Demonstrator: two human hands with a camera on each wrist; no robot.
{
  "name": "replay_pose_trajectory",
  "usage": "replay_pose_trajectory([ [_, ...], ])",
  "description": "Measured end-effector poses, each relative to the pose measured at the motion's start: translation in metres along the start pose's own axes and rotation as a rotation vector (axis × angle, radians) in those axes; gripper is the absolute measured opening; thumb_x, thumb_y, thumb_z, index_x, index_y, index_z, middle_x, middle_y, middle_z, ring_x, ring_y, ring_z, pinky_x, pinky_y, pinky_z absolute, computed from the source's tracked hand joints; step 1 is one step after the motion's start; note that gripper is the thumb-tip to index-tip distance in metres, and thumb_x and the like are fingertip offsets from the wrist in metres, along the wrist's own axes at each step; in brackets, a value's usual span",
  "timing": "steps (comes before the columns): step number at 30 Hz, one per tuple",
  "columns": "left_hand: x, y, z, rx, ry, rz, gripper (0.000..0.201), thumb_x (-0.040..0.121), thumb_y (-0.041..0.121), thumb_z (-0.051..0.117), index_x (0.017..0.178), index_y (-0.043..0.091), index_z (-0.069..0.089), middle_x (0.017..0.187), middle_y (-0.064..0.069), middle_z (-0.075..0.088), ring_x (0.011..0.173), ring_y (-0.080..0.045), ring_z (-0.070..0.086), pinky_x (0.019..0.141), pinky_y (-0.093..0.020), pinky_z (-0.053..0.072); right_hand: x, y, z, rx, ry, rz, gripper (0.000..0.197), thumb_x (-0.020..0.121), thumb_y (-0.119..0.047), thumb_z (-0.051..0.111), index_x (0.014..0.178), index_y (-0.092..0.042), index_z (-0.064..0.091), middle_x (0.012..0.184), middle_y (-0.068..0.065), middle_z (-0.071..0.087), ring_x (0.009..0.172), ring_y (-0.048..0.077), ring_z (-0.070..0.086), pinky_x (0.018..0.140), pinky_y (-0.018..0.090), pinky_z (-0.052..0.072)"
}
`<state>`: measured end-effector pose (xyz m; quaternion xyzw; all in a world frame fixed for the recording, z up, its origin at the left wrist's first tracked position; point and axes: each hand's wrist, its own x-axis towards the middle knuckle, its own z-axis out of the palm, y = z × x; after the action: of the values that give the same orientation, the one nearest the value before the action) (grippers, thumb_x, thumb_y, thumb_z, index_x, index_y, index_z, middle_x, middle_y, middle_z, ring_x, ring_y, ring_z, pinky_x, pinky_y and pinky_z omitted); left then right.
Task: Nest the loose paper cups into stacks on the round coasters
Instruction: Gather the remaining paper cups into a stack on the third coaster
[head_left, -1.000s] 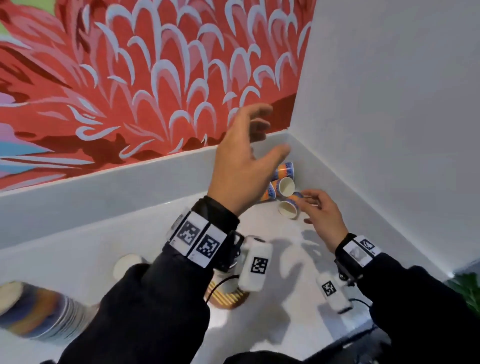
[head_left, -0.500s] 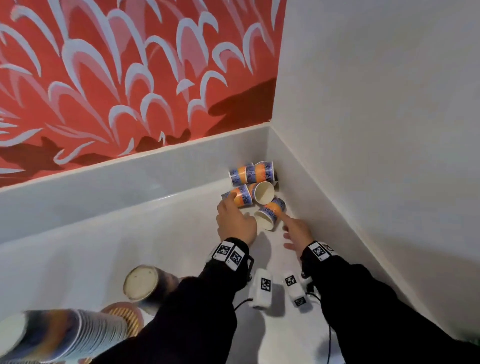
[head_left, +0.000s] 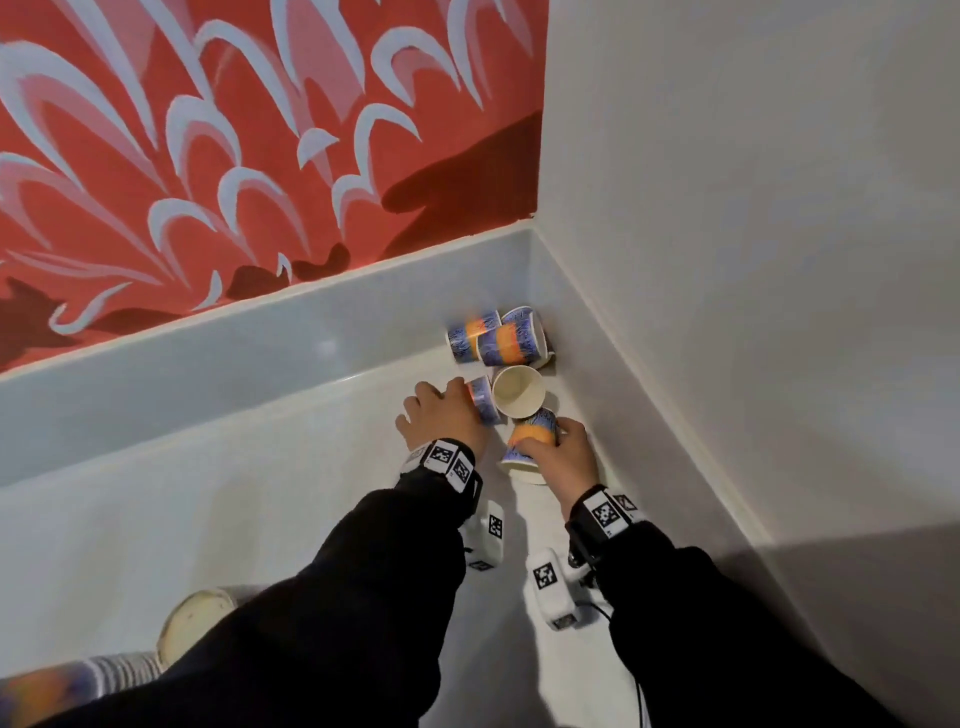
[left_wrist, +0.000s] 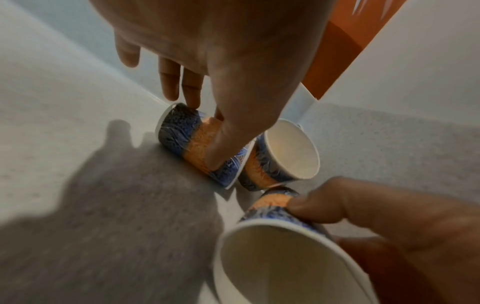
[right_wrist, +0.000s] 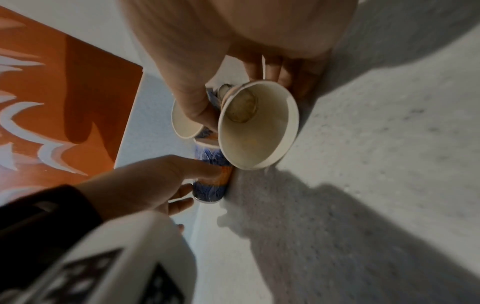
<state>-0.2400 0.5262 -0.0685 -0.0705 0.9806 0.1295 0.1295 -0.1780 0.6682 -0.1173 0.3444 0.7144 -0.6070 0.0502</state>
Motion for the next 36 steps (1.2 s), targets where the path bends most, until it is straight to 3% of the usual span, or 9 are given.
replay_pose_trajectory([
  [5, -0.023, -0.014, 0.017, 0.001, 0.056, 0.040, 0.054, 0.090, 0.049, 0.061, 0.135, 0.022, 0.049, 0.139, -0.013, 0.041, 0.129, -0.039, 0.043, 0.105, -0.049, 0.040, -0.014, 0.024, -0.013, 0.119, -0.044, 0.023, 0.068, 0.056, -0.022, 0.084, 0.120, -0.014, 0.065, 0.109, 0.014, 0.075, 0.088, 0.029, 0.078, 0.074, 0.043, 0.066],
  [7, -0.030, -0.023, 0.022, -0.008, 0.071, 0.069, 0.050, 0.092, 0.042, 0.062, 0.135, 0.020, 0.049, 0.152, -0.013, 0.038, 0.139, -0.037, 0.039, 0.109, -0.049, 0.037, -0.022, 0.030, -0.019, 0.173, -0.014, 0.015, 0.066, 0.067, -0.007, 0.086, 0.127, -0.014, 0.059, 0.114, 0.011, 0.070, 0.092, 0.027, 0.076, 0.071, 0.039, 0.066],
  [10, -0.042, -0.032, 0.023, -0.048, 0.040, 0.120, 0.037, 0.088, 0.036, 0.064, 0.118, 0.022, 0.046, 0.130, -0.004, 0.057, 0.122, -0.031, 0.055, 0.098, -0.047, 0.044, -0.029, 0.037, -0.027, 0.212, -0.012, -0.002, 0.066, 0.071, 0.000, 0.086, 0.130, -0.011, 0.058, 0.117, 0.013, 0.070, 0.093, 0.024, 0.075, 0.063, 0.025, 0.060],
  [16, -0.079, -0.049, 0.028, -0.051, -0.114, 0.076, 0.055, 0.090, 0.043, 0.068, 0.135, 0.026, 0.040, 0.129, -0.007, 0.055, 0.120, -0.036, 0.059, 0.096, -0.049, 0.049, -0.052, 0.050, -0.033, 0.317, -0.083, 0.063, 0.061, 0.064, -0.013, 0.088, 0.121, -0.006, 0.068, 0.107, 0.017, 0.078, 0.091, 0.029, 0.076, 0.088, 0.044, 0.061],
  [21, -0.102, -0.056, 0.029, -0.213, -0.238, -0.001, 0.070, 0.087, 0.062, 0.069, 0.133, 0.014, 0.048, 0.131, -0.014, 0.050, 0.120, -0.041, 0.060, 0.100, -0.048, 0.050, -0.076, 0.059, -0.042, 0.370, -0.095, 0.070, 0.041, 0.083, -0.002, 0.083, 0.120, -0.010, 0.067, 0.104, 0.013, 0.080, 0.089, 0.028, 0.076, 0.083, 0.039, 0.060],
  [23, -0.110, -0.056, 0.021, -0.290, -0.203, 0.022, 0.059, 0.089, 0.048, 0.071, 0.131, 0.012, 0.051, 0.129, -0.014, 0.049, 0.117, -0.040, 0.060, 0.100, -0.046, 0.051, -0.080, 0.062, -0.047, 0.401, -0.058, 0.046, 0.043, 0.083, 0.001, 0.082, 0.120, -0.012, 0.067, 0.104, 0.012, 0.080, 0.088, 0.029, 0.077, 0.084, 0.043, 0.061],
  [26, -0.125, -0.054, 0.002, -0.466, -0.115, 0.080, 0.049, 0.083, 0.023, 0.076, 0.126, 0.013, 0.054, 0.123, -0.010, 0.060, 0.111, -0.032, 0.064, 0.091, -0.036, 0.050, -0.090, 0.063, -0.057, 0.470, -0.024, 0.028, 0.045, 0.082, 0.003, 0.083, 0.115, -0.020, 0.063, 0.108, 0.013, 0.079, 0.094, 0.034, 0.077, 0.087, 0.050, 0.063],
  [32, -0.172, -0.035, -0.051, -0.799, -0.034, 0.303, 0.056, 0.084, 0.014, 0.081, 0.132, 0.022, 0.054, 0.104, 0.010, 0.065, 0.087, -0.005, 0.067, 0.092, -0.027, 0.057, -0.126, 0.044, -0.059, 0.553, -0.030, -0.024, 0.051, 0.089, -0.001, 0.078, 0.131, -0.020, 0.056, 0.108, 0.012, 0.078, 0.080, 0.022, 0.077, 0.074, 0.038, 0.059],
  [36, -0.209, -0.035, -0.127, -0.996, 0.061, 0.494, 0.061, 0.084, 0.016, 0.085, 0.132, 0.027, 0.050, 0.099, 0.016, 0.063, 0.070, 0.010, 0.064, 0.065, -0.007, 0.047, -0.170, -0.005, -0.048, 0.605, -0.094, -0.162, 0.033, 0.093, -0.005, 0.076, 0.123, -0.013, 0.064, 0.093, 0.006, 0.081, 0.076, 0.015, 0.078, 0.080, 0.039, 0.058],
])
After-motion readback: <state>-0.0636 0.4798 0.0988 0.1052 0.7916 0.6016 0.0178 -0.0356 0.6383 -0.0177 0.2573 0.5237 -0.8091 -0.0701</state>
